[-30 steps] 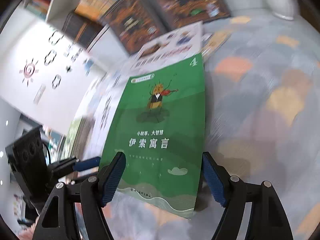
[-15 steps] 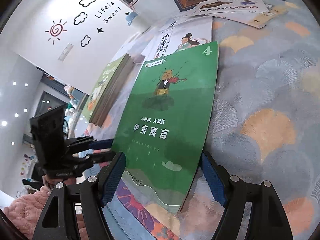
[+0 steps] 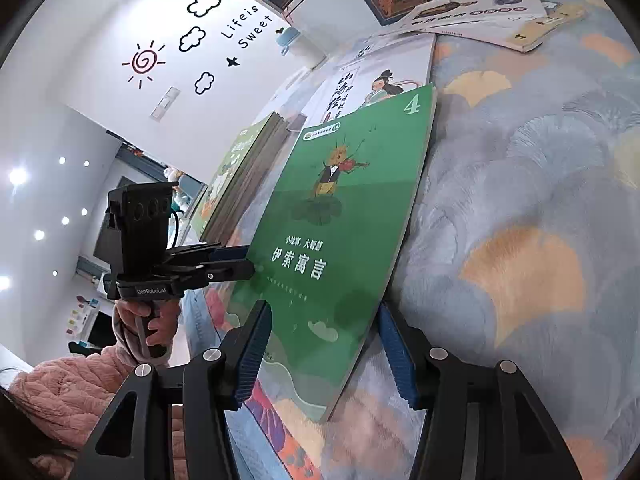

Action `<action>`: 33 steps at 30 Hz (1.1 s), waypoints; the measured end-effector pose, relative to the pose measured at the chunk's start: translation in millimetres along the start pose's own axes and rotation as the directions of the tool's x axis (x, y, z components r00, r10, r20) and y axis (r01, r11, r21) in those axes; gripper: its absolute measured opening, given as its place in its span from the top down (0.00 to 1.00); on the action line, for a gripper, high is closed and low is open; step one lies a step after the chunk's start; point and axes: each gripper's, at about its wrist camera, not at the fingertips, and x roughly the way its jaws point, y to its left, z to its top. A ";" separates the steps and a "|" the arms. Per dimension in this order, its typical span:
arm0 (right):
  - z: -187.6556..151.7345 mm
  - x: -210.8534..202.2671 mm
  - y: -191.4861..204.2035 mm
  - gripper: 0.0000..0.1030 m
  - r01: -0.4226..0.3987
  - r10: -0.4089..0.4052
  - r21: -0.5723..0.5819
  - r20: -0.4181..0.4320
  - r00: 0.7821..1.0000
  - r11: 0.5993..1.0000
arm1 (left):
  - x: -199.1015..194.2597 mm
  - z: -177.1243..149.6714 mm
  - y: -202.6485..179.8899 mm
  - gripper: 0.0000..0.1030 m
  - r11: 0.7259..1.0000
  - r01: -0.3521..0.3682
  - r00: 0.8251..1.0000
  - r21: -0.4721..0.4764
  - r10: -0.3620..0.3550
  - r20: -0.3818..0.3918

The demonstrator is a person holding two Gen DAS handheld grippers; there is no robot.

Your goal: Organize books

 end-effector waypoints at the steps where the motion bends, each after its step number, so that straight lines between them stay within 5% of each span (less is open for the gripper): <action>1: 2.1 0.8 -1.8 0.49 -0.011 0.011 0.006 -0.004 1.000 1.000 | 1.1 1.1 -0.7 0.66 1.000 -0.003 1.000 0.004 0.003 0.001; 18: 15.8 3.4 -5.4 0.52 -0.044 0.042 -0.019 -0.076 0.996 0.999 | -2.4 -1.4 0.5 0.69 0.999 -0.032 0.999 0.040 0.031 0.006; 21: 19.8 6.5 -6.4 0.60 -0.036 0.034 -0.026 -0.078 0.996 0.999 | -2.5 -0.5 1.0 0.69 0.999 -0.030 1.000 0.042 0.030 0.002; 25: 22.9 8.1 -27.8 0.89 -0.054 0.054 0.014 -0.035 0.998 0.998 | -3.0 -0.8 5.1 0.70 1.000 -0.012 1.000 0.024 0.011 0.016; 33: 18.3 4.2 -21.4 0.89 -0.024 0.025 -0.037 0.014 1.000 0.999 | -3.4 -5.3 6.4 0.70 1.000 -0.011 0.998 0.008 0.011 0.064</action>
